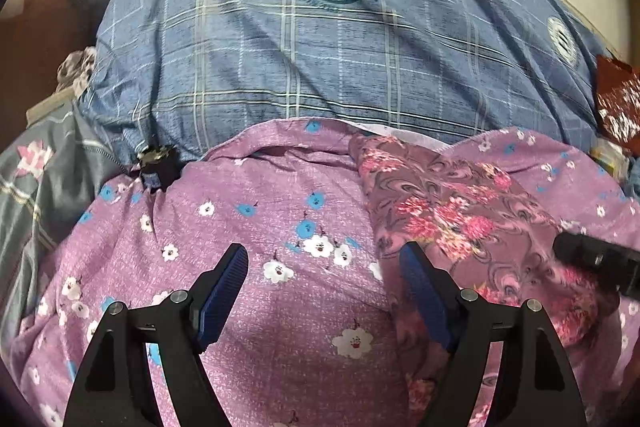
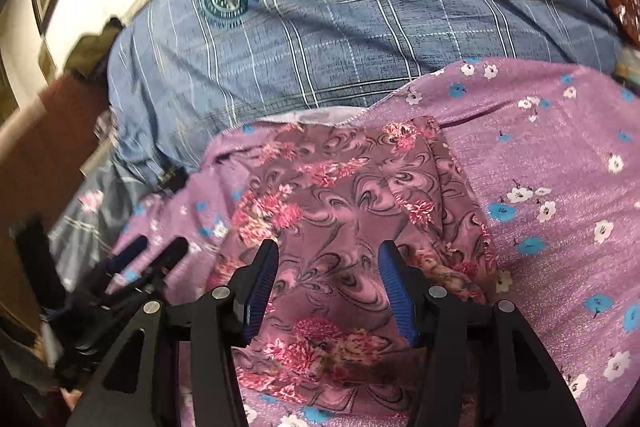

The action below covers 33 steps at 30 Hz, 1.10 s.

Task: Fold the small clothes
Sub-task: 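Open both tools and release the folded sides onto the shirt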

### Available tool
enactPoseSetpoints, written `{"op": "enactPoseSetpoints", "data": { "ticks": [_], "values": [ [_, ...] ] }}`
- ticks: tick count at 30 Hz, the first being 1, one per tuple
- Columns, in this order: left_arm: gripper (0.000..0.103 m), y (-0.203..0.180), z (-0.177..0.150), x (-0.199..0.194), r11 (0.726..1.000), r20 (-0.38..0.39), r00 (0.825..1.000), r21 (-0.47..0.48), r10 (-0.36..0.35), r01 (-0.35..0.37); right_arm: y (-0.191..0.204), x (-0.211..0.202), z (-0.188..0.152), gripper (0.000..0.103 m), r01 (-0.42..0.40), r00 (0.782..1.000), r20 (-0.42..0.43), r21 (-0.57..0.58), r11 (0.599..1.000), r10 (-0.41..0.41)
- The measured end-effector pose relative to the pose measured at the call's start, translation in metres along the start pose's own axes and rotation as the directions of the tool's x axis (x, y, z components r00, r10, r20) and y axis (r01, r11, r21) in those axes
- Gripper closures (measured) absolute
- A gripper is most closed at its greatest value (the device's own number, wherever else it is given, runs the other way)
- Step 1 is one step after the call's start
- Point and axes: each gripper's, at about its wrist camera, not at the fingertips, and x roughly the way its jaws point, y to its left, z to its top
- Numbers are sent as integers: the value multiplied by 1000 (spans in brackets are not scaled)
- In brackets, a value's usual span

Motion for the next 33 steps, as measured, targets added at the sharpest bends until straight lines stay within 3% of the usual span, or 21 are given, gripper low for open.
{"op": "enactPoseSetpoints", "data": {
  "ticks": [7, 15, 33],
  "values": [
    [25, 11, 4, 7, 998, -16, 1000, -62, -9, 8, 17, 5, -1, 49, 102, 995, 24, -75, 992, -100],
    [25, 2, 3, 9, 1000, -11, 1000, -20, -13, 13, 18, 3, -1, 49, 185, 982, 43, -99, 978, -181],
    [25, -8, 2, 6, 998, 2, 998, 13, -64, 64, 20, 12, 1, 49, 248, 969, 53, -117, 962, -243]
  ]
}}
